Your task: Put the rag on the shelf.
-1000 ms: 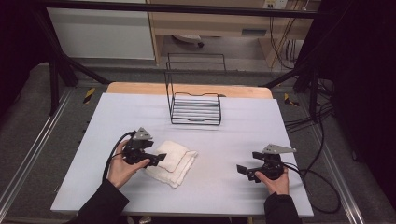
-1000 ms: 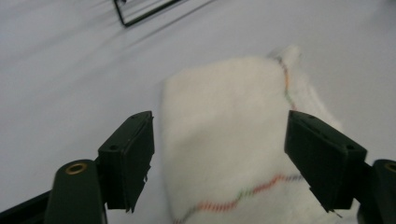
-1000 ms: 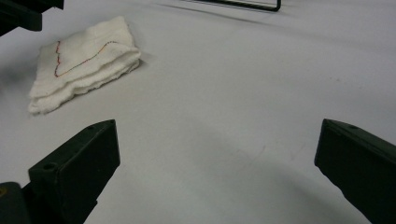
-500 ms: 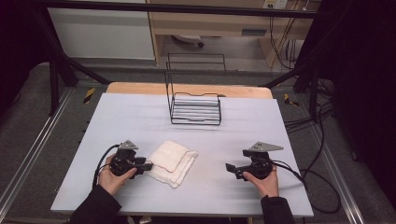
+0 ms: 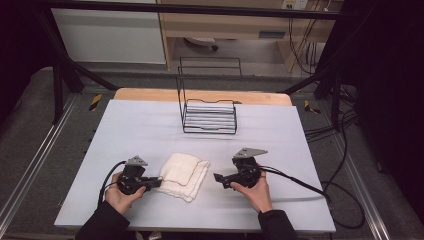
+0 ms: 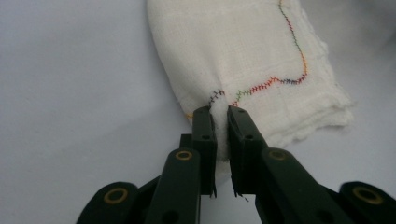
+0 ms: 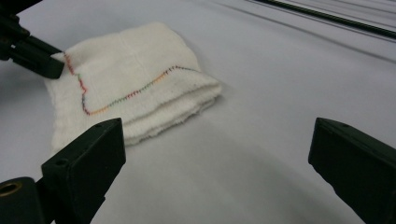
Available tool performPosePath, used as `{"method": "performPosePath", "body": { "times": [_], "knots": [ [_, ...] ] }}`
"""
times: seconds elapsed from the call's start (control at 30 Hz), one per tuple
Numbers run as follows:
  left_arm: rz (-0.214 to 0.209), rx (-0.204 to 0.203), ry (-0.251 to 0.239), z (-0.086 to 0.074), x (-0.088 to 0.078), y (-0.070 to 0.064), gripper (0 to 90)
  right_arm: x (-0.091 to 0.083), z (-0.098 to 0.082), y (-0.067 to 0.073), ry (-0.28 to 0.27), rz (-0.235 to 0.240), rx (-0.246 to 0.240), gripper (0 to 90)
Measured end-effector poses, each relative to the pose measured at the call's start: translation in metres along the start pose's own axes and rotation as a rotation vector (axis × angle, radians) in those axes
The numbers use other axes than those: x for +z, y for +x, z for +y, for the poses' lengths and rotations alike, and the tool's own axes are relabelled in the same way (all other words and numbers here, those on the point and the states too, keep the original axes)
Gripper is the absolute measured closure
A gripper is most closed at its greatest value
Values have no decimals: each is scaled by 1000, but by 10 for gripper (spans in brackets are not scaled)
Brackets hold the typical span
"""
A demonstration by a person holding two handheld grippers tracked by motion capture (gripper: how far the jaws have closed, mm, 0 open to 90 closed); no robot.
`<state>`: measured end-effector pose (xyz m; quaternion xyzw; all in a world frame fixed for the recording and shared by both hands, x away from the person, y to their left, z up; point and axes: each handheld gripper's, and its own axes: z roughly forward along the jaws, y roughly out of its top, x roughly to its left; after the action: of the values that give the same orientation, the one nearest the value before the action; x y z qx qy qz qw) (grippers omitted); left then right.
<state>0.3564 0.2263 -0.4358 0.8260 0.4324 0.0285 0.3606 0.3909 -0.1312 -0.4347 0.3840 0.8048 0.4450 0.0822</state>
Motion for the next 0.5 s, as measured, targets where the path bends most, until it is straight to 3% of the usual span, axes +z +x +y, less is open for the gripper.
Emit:
{"method": "performPosePath", "body": {
  "times": [0.23,0.37,0.5],
  "knots": [
    [42,45,-15,-8,-3,-10,766,33,14,7,4,-1,26,103],
    [64,61,-50,-1,-7,-6,607,49,21,8,0,-20,33,171],
    [105,66,-95,18,-9,3,442,61,25,9,9,-65,28,267]
  ]
}}
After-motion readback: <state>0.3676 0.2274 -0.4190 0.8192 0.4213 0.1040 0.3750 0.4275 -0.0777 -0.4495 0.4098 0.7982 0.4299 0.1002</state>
